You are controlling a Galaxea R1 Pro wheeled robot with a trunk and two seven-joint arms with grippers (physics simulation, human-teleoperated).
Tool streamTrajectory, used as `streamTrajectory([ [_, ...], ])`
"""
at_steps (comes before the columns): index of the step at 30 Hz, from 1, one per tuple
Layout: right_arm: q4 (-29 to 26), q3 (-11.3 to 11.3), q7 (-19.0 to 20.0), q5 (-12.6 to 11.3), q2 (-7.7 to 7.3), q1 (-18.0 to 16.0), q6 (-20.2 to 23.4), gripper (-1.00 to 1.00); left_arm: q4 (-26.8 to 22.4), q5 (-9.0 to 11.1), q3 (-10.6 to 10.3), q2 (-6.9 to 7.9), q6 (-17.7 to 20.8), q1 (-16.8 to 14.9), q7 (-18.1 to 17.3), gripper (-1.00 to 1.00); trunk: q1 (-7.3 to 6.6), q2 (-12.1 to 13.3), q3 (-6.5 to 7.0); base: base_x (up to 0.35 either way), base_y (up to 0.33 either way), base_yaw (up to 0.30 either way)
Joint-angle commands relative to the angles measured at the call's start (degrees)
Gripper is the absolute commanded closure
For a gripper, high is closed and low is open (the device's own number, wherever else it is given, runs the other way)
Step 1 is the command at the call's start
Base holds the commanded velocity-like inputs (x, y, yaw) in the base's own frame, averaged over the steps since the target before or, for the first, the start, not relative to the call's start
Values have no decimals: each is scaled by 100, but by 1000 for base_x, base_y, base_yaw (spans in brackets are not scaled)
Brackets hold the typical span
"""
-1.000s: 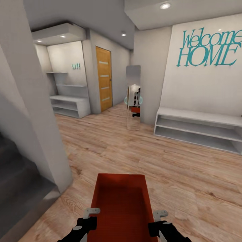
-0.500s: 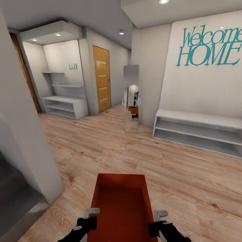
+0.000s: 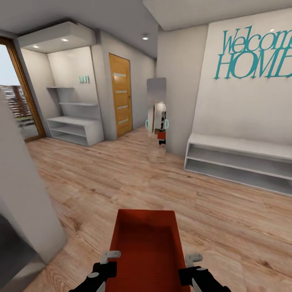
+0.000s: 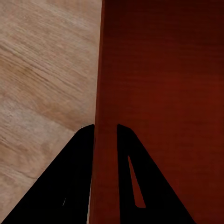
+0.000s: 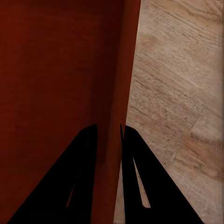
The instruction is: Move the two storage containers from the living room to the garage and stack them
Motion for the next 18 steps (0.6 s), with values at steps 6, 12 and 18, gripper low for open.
streamTrajectory([
  [6, -6, 135, 402, -106, -11, 0, 35, 100, -1, 28, -148, 125, -15, -8, -153, 100, 3, -2, -6, 340, -12, 11],
  [12, -6, 138, 401, -106, -11, 0, 35, 100, 2, 28, -150, 125, -15, -8, -153, 100, 3, -2, -6, 343, -2, 122],
  [18, -4, 136, 402, -106, -11, 0, 35, 100, 1, 28, -151, 125, -15, -8, -153, 100, 3, -2, -6, 343, 0, 49],
])
